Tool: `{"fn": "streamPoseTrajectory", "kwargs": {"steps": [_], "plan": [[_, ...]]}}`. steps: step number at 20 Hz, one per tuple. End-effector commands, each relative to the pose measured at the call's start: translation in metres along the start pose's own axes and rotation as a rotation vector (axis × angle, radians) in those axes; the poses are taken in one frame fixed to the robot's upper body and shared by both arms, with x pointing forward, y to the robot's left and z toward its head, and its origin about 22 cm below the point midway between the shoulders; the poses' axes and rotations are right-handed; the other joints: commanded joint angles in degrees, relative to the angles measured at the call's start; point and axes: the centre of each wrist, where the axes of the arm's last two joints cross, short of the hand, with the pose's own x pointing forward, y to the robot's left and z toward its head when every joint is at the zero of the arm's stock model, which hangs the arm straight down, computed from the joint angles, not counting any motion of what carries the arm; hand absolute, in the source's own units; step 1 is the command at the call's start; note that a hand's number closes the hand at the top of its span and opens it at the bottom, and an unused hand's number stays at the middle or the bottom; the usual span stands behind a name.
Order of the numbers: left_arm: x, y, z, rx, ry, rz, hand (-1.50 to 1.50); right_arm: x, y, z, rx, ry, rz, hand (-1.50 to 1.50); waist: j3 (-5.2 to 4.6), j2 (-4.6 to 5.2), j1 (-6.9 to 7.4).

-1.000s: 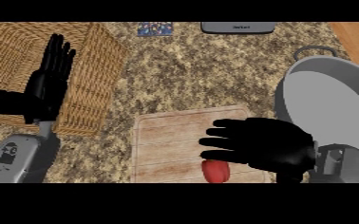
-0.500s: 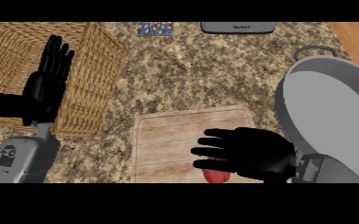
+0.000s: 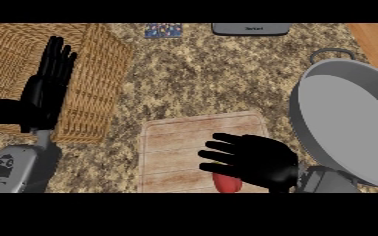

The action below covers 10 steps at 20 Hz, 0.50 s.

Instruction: Pick the bell pepper from the cutting board and place it in the pot

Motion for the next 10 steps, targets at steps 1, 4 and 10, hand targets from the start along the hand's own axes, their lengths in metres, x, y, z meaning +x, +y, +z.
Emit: {"fn": "streamPoseTrajectory", "kwargs": {"steps": [1, 4, 10], "plan": [[-0.016, 0.003, 0.000, -0.009, 0.010, -0.001, 0.00, 0.008, 0.016, -0.027, 0.022, 0.030, 0.011, -1.50, 0.02, 0.03, 0.01], [0.008, 0.006, 0.007, -0.022, 0.020, -0.006, 0.00, -0.001, 0.033, -0.039, 0.030, 0.020, 0.000, -1.50, 0.05, -0.02, 0.35], [-0.008, -0.008, -0.005, -0.013, 0.009, -0.012, 0.00, 0.002, 0.033, -0.043, 0.040, -0.005, -0.004, -1.50, 0.03, -0.02, -0.04]]}}
